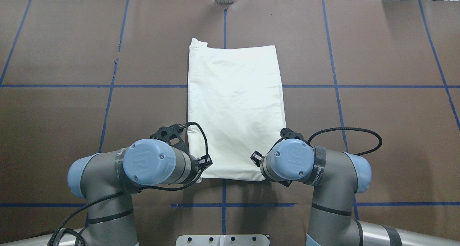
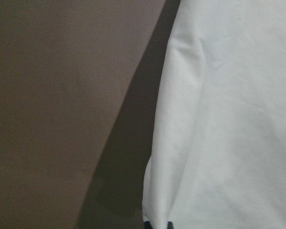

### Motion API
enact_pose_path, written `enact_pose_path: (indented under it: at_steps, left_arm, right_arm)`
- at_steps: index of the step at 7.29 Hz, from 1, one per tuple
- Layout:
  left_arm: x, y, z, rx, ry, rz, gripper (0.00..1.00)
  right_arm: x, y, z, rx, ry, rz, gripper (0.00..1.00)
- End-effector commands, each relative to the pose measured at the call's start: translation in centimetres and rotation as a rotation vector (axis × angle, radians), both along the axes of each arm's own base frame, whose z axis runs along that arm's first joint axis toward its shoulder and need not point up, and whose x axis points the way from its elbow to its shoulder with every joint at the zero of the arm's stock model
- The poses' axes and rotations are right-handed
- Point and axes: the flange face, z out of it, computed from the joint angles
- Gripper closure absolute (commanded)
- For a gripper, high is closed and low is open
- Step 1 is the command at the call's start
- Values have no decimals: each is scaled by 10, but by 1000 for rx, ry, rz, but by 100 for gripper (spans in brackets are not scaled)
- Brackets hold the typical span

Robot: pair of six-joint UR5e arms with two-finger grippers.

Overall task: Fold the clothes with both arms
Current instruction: 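Grasp both near corners of the folded shirt with the left and right grippers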

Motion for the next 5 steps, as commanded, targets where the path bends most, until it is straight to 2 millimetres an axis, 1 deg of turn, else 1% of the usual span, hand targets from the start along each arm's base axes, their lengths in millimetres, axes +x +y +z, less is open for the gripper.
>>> enact_pose_path:
  at_steps: [1, 2, 3, 4, 5]
  left_arm:
    - [2, -1, 3, -2, -6, 0, 100]
    - [1, 0, -1, 0, 1, 0, 100]
    - [-3, 1, -8, 4, 16, 1, 100]
    - [-13, 4, -16, 9, 33, 1, 100]
    - [-30, 12, -33, 21, 71, 5, 100]
  right_arm:
    - [3, -13, -23, 7, -31, 18, 100]
    - [5, -19, -30, 10, -42, 28, 100]
    - [10, -19, -34, 14, -52, 31, 100]
    - [17, -15, -35, 21, -62, 37, 100]
    - [32, 2, -39, 24, -92, 14, 100]
